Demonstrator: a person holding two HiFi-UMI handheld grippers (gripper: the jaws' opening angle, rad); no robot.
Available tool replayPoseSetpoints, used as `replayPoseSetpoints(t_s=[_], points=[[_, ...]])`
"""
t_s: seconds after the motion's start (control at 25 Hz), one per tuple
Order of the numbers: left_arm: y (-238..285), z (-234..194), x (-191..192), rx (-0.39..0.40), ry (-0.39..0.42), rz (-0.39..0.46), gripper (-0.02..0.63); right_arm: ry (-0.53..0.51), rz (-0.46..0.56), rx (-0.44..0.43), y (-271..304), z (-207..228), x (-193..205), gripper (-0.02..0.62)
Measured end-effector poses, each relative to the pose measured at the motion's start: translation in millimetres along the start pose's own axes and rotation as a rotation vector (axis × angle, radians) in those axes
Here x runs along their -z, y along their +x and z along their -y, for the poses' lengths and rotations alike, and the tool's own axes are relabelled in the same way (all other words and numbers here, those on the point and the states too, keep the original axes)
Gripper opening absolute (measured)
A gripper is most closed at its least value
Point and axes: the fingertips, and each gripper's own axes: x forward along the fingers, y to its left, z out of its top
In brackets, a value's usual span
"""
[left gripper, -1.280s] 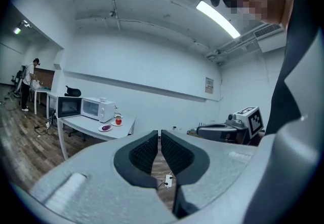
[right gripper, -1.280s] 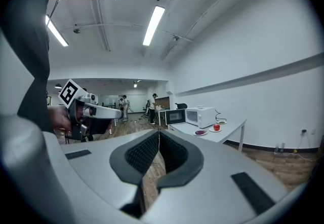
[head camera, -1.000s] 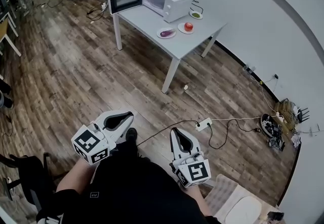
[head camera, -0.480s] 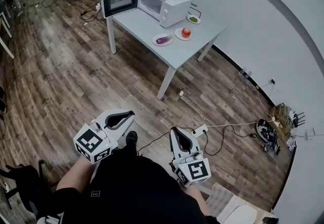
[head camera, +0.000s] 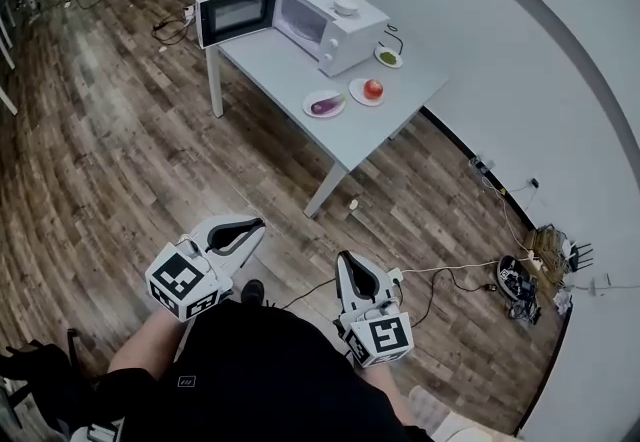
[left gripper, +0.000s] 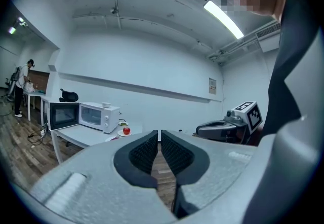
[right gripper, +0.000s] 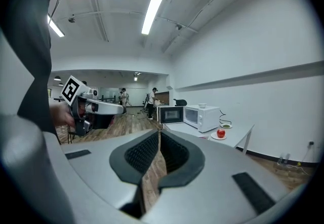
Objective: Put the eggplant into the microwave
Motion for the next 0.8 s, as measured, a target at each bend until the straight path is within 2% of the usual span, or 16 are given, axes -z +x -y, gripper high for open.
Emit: replayPoseSetpoints(t_s=[0.28,0.52,0.8], points=[[25.9,-55.2,6.5,0.001,-0.020,-0.061,0.028,-0.002,-0.010,0.031,63.6,21.9,-10.3,0.018],[49.5,-80.8,8.8,0.016,-0.030,-0.090,0.028,0.009,-0.033,0.025,92.8,36.7,-6.8,0.018],[93.2,-103.9,9.5,0.026,-0.032,-0.121,0.028,0.028,-0.040,0.027,127.1,75.6,3.1,0.018]])
